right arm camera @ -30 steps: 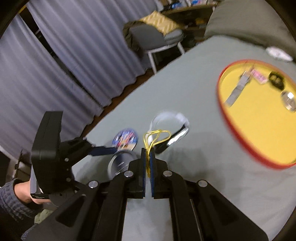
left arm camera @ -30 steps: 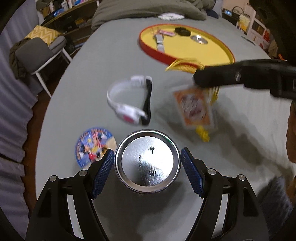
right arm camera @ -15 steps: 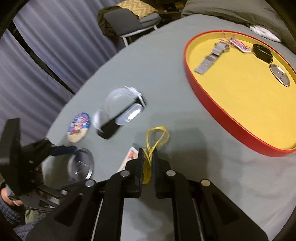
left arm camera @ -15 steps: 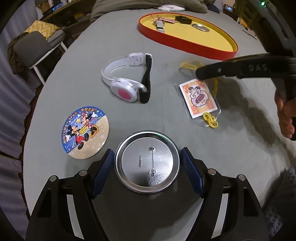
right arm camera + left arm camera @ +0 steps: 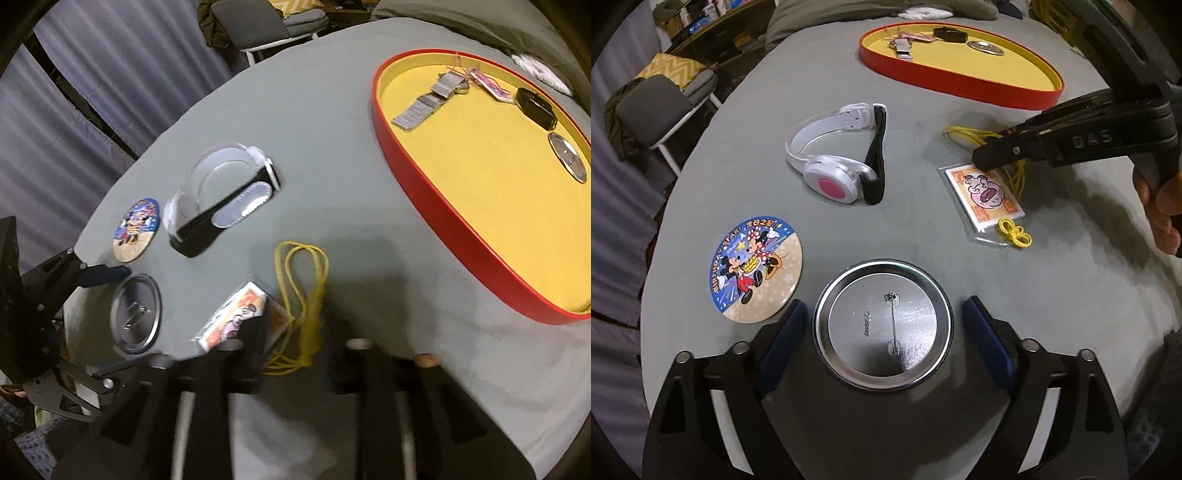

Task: Organize jewelry
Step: 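Carry silver button and card holder onto the bed with both tools and release, then grasp mesh watch with left tool while right tool grasps small silver button, then lift mesh watch and small silver button out of the tray onto the bed, release both, then move left tool to pink card holder while right tool approaches black band watch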

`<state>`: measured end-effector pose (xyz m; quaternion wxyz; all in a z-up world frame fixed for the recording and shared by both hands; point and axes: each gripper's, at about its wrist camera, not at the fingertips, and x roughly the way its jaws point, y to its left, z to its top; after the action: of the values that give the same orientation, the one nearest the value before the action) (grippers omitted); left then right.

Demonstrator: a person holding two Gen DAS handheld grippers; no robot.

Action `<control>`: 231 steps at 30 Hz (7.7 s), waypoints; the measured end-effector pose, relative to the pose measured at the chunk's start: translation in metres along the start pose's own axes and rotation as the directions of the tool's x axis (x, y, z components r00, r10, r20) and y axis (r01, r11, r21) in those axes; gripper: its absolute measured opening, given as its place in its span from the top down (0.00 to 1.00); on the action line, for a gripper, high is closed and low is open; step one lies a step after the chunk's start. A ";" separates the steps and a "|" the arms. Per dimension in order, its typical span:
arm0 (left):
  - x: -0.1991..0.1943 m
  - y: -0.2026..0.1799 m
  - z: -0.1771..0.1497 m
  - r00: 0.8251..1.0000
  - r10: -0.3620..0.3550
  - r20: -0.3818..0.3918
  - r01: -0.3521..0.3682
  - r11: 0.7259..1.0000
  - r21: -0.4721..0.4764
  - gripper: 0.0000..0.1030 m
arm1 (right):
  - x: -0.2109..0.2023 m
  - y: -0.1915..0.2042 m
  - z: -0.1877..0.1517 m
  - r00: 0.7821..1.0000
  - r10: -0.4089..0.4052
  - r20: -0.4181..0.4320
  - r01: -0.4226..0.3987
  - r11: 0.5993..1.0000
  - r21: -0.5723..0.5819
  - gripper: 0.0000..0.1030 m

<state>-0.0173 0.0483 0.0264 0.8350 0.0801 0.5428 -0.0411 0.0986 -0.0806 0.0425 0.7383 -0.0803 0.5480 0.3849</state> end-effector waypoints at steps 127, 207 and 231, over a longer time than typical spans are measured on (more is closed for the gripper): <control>-0.141 -0.124 0.122 0.939 -0.262 0.225 0.230 0.960 0.159 0.63 | -0.149 -0.046 -0.114 0.872 -0.483 0.073 0.390 0.778 0.493 0.32; 0.158 -0.039 0.367 0.997 -0.069 0.032 0.070 0.997 -0.031 0.05 | -0.087 -0.272 0.095 0.916 -0.318 0.244 0.105 0.777 0.620 0.28; 0.172 -0.043 0.387 0.988 -0.139 0.065 0.127 0.979 0.159 0.29 | -0.022 -0.291 0.156 0.877 -0.471 0.090 0.333 0.733 0.594 0.66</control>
<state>0.3947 -0.0602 0.0194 0.8417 0.1063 0.5102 -0.1416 0.4040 -0.2083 0.0334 0.8536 0.0689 0.5145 0.0432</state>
